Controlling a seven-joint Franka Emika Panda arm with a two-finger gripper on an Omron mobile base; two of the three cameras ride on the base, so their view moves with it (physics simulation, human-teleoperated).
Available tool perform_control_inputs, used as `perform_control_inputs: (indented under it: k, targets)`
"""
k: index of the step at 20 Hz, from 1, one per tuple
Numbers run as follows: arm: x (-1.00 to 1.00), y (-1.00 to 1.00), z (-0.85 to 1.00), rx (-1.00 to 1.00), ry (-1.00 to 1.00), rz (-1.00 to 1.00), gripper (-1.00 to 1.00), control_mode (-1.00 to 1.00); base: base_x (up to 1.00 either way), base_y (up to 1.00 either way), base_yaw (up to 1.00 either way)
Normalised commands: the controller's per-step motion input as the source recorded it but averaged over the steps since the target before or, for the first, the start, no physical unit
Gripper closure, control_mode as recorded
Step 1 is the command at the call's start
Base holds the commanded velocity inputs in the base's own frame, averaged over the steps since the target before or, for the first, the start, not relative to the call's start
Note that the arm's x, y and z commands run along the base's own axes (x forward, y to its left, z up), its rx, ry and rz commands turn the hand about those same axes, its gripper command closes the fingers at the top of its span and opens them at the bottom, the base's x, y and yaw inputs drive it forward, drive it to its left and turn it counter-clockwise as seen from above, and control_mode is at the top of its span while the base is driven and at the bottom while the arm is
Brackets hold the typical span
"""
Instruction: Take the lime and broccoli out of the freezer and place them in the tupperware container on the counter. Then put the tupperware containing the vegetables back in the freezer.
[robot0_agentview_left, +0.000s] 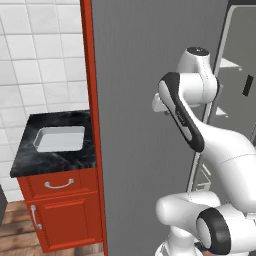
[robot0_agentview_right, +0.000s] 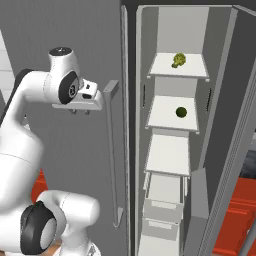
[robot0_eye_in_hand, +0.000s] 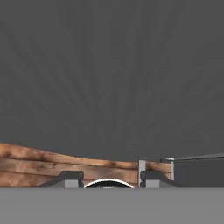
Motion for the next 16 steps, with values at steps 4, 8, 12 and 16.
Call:
perform_control_inputs:
  k: [4,8,12,16]
  targets:
    - [-0.22,0.0,0.0,0.0,-0.11,0.0,-1.0,-1.0,0.0,0.0,0.0]
    - [-0.46,0.0,0.01,0.0,-0.23,0.0,-1.0,-1.0,0.0,0.0,0.0]
    - [-0.53,0.0,0.0,0.0,-0.2,0.0,-1.0,-1.0,0.0,0.0,0.0]
    - [-0.43,0.0,0.0,0.0,-0.12,0.0,-1.0,-1.0,0.0,0.0,0.0]
